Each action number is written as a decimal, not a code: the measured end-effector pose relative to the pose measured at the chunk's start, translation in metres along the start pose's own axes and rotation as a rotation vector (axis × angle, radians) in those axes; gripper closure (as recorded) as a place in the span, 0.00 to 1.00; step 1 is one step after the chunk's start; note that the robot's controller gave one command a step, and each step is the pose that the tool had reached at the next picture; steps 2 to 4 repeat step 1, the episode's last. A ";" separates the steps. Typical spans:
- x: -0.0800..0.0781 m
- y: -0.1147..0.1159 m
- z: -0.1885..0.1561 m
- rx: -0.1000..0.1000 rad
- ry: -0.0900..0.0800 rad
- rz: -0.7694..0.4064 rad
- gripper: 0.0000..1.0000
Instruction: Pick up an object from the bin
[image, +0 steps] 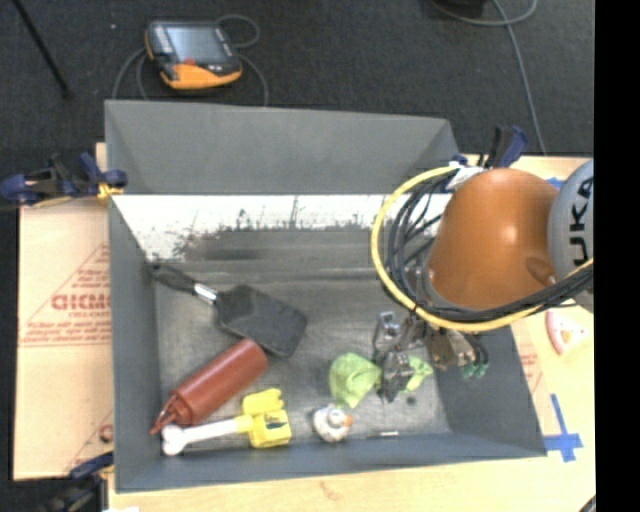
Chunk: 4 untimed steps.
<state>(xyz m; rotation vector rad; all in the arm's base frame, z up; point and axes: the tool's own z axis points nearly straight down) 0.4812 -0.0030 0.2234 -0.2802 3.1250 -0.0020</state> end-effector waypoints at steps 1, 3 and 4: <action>0.000 0.000 0.000 0.000 0.001 0.000 1.00; 0.000 0.000 0.000 0.000 0.001 0.000 1.00; 0.000 0.000 0.000 0.000 0.001 0.000 1.00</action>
Offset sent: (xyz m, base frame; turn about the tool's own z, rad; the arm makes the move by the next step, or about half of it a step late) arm -0.0089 -0.0065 0.0140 -0.2075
